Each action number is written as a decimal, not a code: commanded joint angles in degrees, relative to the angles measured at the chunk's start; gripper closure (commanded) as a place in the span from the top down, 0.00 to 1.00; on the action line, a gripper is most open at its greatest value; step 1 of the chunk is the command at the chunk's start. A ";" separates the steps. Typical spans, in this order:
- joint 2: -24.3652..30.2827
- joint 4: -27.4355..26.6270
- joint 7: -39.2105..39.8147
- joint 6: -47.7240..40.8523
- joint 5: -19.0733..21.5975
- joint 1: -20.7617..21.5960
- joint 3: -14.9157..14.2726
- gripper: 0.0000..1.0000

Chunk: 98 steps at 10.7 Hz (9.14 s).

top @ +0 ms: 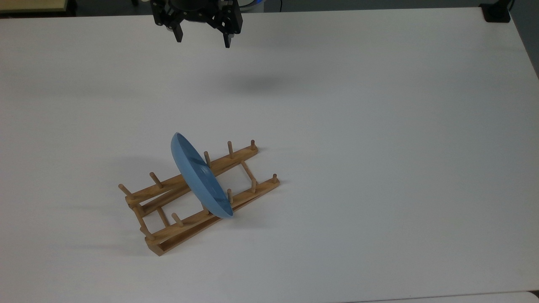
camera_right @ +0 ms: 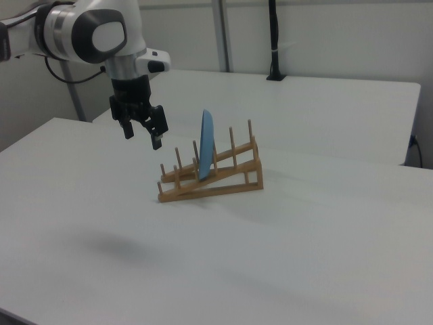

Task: Pick plate from plate rack
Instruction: 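Move the open gripper from rest toward the blue plate in the rack, then lower the open gripper over the rim of the blue plate, then close the gripper on the plate rim and lift it up, then lift the blue plate up and out of the wooden rack, then lower the held plate flat onto the table beside the rack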

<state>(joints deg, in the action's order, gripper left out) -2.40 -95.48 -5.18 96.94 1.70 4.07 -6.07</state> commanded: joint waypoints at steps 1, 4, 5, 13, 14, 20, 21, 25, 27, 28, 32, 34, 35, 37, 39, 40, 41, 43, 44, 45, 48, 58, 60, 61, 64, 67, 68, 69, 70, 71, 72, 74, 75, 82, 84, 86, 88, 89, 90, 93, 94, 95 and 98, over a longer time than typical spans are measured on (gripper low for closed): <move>1.09 -0.33 0.61 -1.93 -0.03 0.06 0.01 1.00; 0.56 1.69 1.39 -1.23 -1.34 -0.11 -0.08 1.00; 0.47 2.57 3.14 -0.96 -2.92 -0.55 -0.17 1.00; -5.49 4.42 10.89 21.78 -18.82 -2.22 -0.17 1.00; -7.51 4.42 10.63 25.02 -22.15 -2.22 -0.08 1.00; -16.04 8.35 6.16 33.84 -27.81 -0.21 -0.17 0.95; -16.49 8.72 4.75 33.84 -27.89 0.14 0.00 0.95; -17.19 8.73 2.80 33.84 -28.07 1.81 0.62 0.95; -19.12 8.90 2.81 34.11 -31.03 2.61 0.62 0.80; -19.74 10.03 2.80 34.19 -33.76 2.61 0.71 0.69; -20.45 10.13 2.80 34.28 -38.00 3.57 0.71 0.12; -20.45 10.05 2.89 34.28 -38.18 3.93 0.80 0.00; -20.36 10.05 2.89 34.28 -38.70 4.01 0.80 0.00; -20.10 10.13 2.89 34.28 -40.10 4.10 1.50 0.00; -18.61 10.83 3.15 34.28 -41.16 4.10 2.03 0.00; -17.56 11.01 3.16 34.28 -41.95 4.10 2.12 0.00; -16.76 11.71 3.16 34.20 -41.96 3.93 2.03 0.00; -15.44 13.12 1.67 34.19 -40.48 3.23 2.12 0.00; -14.13 13.38 -1.04 34.28 -35.68 2.09 2.03 0.00; -13.25 13.30 -1.24 34.20 -25.97 0.78 1.94 0.00; -10.96 11.55 1.03 27.31 10.57 -2.48 -1.90 0.00; -11.40 12.68 24.86 2.62 18.52 -1.87 -9.57 0.00; -11.48 14.26 25.83 3.52 17.29 -1.18 -9.75 0.00; -11.57 14.96 26.09 3.78 16.32 -1.08 -9.75 0.00; -11.39 15.06 26.62 7.02 12.90 -0.56 -9.40 0.00; -11.05 15.06 26.62 9.23 8.68 0.24 -9.40 0.00; -10.96 14.97 26.71 9.06 8.32 0.24 -9.31 0.00; -10.96 14.53 26.80 8.62 8.84 0.24 -9.31 0.00; -11.04 14.44 26.36 8.44 9.10 0.24 -9.22 0.00; -10.96 14.44 26.10 8.36 9.11 0.41 -9.22 0.00; -10.87 14.61 26.10 8.35 9.11 0.50 -9.13 0.00; -10.95 14.27 26.10 8.35 9.11 0.24 -9.13 0.00; -10.95 13.66 26.01 8.18 9.11 0.24 -9.13 0.00; -10.78 14.00 26.54 5.28 9.19 0.06 -9.13 0.00; -10.08 13.65 26.71 2.84 9.46 -0.03 -9.13 0.00; -9.99 12.95 30.82 -2.34 9.81 -0.20 -9.13 0.00; -9.64 13.12 31.10 -2.72 11.48 -0.38 -9.31 0.00; -9.38 12.95 31.37 -3.24 11.48 -0.38 -9.57 0.00; -9.11 12.60 33.11 -5.33 11.13 -0.47 -9.83 0.00; -9.54 9.71 38.13 -11.76 11.74 -2.40 -10.01 0.00; -9.98 7.43 38.22 -11.34 11.74 -2.49 -9.93 0.00; -10.68 5.93 38.22 -11.07 11.74 -2.66 -9.92 0.00; -15.51 3.03 36.21 -4.86 13.75 -3.81 -9.92 0.00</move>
<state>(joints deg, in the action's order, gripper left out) -15.64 -89.45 31.58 86.67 12.25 0.60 -15.59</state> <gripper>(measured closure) 0.934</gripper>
